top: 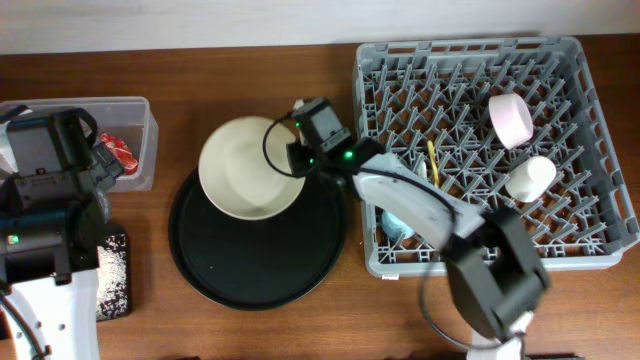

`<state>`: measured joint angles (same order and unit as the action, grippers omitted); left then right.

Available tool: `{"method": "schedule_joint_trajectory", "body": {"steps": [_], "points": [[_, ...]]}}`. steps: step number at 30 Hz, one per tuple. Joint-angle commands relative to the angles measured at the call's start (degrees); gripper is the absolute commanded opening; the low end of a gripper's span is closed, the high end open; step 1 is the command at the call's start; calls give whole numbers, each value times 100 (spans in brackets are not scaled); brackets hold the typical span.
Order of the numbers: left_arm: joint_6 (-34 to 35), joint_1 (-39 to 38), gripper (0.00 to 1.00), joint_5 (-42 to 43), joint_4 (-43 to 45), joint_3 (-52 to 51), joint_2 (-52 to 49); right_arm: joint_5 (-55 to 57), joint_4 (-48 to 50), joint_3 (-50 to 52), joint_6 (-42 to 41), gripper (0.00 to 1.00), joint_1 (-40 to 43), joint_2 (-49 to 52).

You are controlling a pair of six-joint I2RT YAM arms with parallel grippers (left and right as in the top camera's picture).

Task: Sort waste into correct bins and load items into the dishwasher rack
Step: 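Lift the cream plate and carry it over the rack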

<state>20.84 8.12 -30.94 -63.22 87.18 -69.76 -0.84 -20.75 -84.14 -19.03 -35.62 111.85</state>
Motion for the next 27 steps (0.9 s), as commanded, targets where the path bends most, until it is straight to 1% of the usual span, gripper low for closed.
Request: {"method": "schedule_joint_trajectory", "body": {"steps": [1, 3, 4, 5, 6, 7, 9, 11, 12, 13, 15, 16, 18, 23, 27], "points": [[79, 20, 99, -81, 7, 46, 24, 710, -310, -111, 273, 4, -28, -1445], [79, 20, 99, -81, 7, 46, 24, 1773, -800, -111, 809, 4, -28, -2214], [79, 20, 99, -83, -7, 46, 24, 3001, -1200, -111, 1246, 4, -26, -2796], [79, 20, 99, -83, -7, 46, 24, 3858, -1471, -111, 1508, 4, -26, -3169], [79, 20, 99, -83, -7, 46, 24, 4463, -1655, -111, 1753, 4, -26, -3445], [79, 20, 99, -81, -7, 46, 24, 5318, -1862, -111, 2159, 4, -26, -3840], [79, 20, 99, -81, -7, 46, 24, 6404, -1932, -111, 2874, 4, 103, -4345], [79, 20, 99, -81, -7, 46, 24, 7213, -1851, -111, 3366, 4, 601, -4610], [79, 20, 99, -81, -7, 46, 24, 7438, -1746, -111, 3565, 4, 874, -4627], [79, 20, 100, -81, -7, 46, 24, 7549, -1482, -111, 3910, 4, 1344, -4566], [76, 20, 99, -83, -7, 46, 24, 7377, -1086, -109, 3989, 4, 1954, -4371], [76, 20, 99, -81, -7, 46, 24, 7119, -1049, -109, 4004, 4, 2441, -4105], [79, 20, 99, -81, -7, 46, 24, 7119, -1054, -107, 4004, 4, 2785, -3602], [79, 20, 99, -81, -7, 46, 24, 7222, -1010, -94, 3963, 4, 2533, -2009], [76, 20, 99, -81, -7, 46, 24, 7331, -984, -94, 3960, 4, 2507, -1373]]}}
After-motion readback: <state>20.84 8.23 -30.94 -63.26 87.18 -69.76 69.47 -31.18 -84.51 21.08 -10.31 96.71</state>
